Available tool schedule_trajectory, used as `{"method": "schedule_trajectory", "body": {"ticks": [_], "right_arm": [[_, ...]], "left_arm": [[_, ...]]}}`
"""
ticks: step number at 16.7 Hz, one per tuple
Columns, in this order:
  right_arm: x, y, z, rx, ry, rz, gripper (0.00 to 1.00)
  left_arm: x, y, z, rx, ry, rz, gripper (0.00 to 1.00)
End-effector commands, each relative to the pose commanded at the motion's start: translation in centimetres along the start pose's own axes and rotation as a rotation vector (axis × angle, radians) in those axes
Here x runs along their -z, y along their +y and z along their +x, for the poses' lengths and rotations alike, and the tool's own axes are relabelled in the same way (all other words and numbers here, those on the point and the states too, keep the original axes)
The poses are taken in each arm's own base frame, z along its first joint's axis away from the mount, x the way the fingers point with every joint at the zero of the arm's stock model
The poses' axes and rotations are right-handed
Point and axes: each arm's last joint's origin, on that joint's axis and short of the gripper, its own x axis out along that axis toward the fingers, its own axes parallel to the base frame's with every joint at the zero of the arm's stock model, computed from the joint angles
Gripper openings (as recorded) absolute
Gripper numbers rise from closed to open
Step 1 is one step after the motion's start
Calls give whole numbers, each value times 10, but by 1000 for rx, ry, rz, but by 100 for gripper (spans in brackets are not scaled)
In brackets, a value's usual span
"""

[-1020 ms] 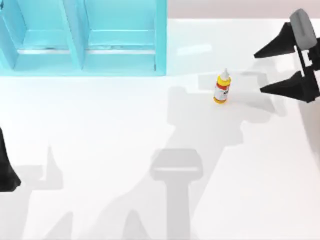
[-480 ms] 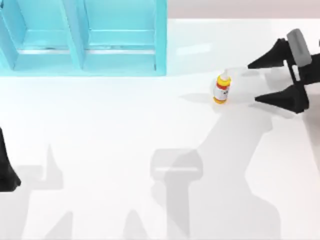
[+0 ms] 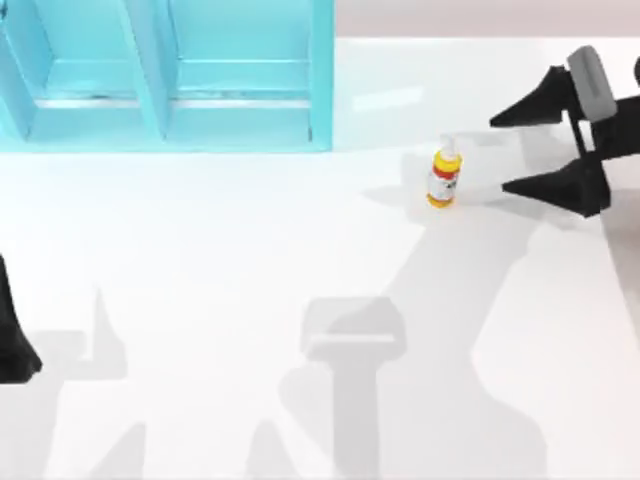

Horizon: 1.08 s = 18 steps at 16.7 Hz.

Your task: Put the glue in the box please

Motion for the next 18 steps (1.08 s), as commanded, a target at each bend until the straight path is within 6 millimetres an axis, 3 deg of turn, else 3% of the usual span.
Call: {"method": "schedule_trajectory", "body": {"ticks": [5,12,18], "right_arm": [[-8,-4,31,-2,-1,1,100],[9,0,78,-2,-1,2,100],[15,3,91,-2,-1,2,100]], "left_arm": [[0,0,0,0,0,0,100],[0,0,0,0,0,0,100],[0,0,0,0,0,0,100]]}}
